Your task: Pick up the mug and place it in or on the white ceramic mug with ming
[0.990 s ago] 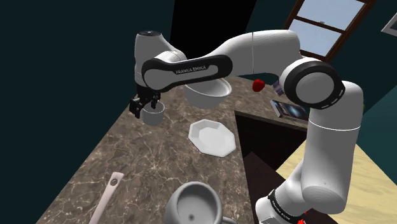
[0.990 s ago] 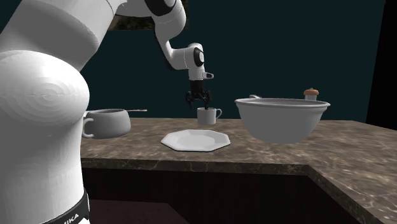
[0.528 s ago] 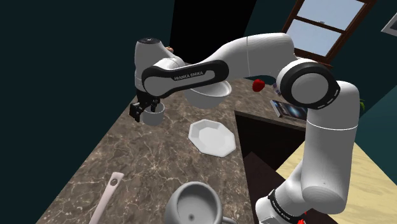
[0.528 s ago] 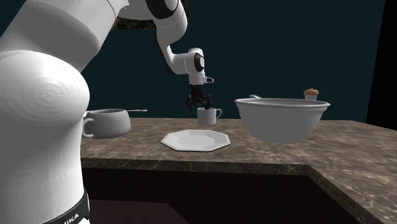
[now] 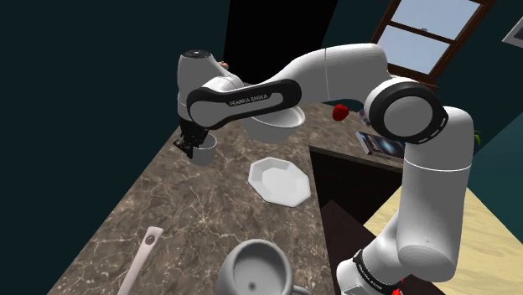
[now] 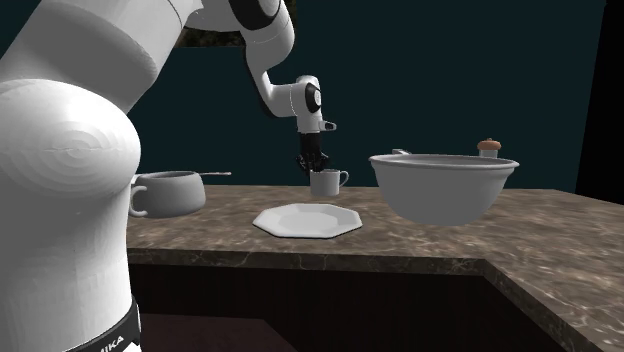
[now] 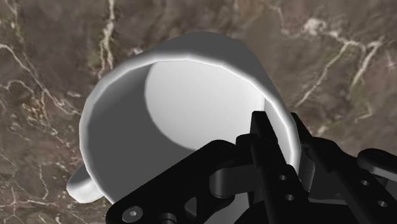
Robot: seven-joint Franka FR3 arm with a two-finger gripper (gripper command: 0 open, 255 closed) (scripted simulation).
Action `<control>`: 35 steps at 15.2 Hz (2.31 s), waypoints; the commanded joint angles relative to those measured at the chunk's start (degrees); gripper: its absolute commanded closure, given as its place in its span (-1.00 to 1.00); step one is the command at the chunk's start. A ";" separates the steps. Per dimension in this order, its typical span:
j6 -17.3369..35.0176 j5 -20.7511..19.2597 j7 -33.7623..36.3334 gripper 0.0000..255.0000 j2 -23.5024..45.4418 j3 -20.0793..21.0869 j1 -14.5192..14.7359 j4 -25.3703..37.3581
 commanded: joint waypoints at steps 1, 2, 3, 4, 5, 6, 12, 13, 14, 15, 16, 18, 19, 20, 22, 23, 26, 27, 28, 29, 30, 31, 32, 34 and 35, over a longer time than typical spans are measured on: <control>0.00 0.00 0.00 1.00 0.00 0.00 0.00 0.00; 0.00 0.00 0.00 1.00 0.00 0.00 0.00 0.00; 0.00 0.00 0.00 1.00 0.00 0.00 0.00 -0.02; 0.00 0.00 0.00 1.00 0.00 0.00 0.00 -0.02; 0.00 0.00 0.00 1.00 0.00 0.00 -0.01 -0.02; 0.01 0.00 0.00 1.00 0.00 0.00 0.00 -0.02; -3.76 0.75 -0.63 1.00 -1.67 0.38 -0.12 2.17; -4.40 0.86 -0.73 1.00 -1.91 0.43 -0.13 2.59; -5.05 0.97 -0.83 1.00 -2.14 0.49 -0.13 3.02; -5.71 1.07 -0.92 1.00 -2.36 0.54 -0.14 3.47; -6.37 1.17 -1.02 1.00 -2.57 0.58 -0.14 3.94; -7.71 1.36 -1.20 1.00 -2.96 0.67 -0.13 4.92; -8.39 1.45 -1.29 1.00 -3.13 0.71 -0.12 5.44; -9.08 1.53 -1.38 1.00 -3.29 0.75 -0.10 5.97; -10.46 1.68 -1.55 1.00 -3.58 0.83 -0.07 7.09; -11.17 1.75 -1.63 1.00 -3.70 0.86 -0.04 7.68; -13.31 1.93 -1.86 1.00 -4.00 0.95 0.05 9.56; -14.04 1.98 -1.94 1.00 -4.07 0.98 0.09 10.23; -14.78 2.03 -2.01 1.00 -4.13 1.00 0.13 10.92; -15.52 2.07 -2.08 1.00 -4.17 1.03 0.18 11.63; -16.28 2.10 -2.15 1.00 -4.20 1.05 0.23 12.36; -17.04 2.13 -2.22 1.00 -4.21 1.07 0.29 13.12; -17.81 2.15 -2.29 1.00 -4.20 1.09 0.35 13.90; -19.37 2.18 -2.42 1.00 -4.14 1.12 0.49 15.53; -20.17 2.18 -2.48 1.00 -4.09 1.14 0.57 16.39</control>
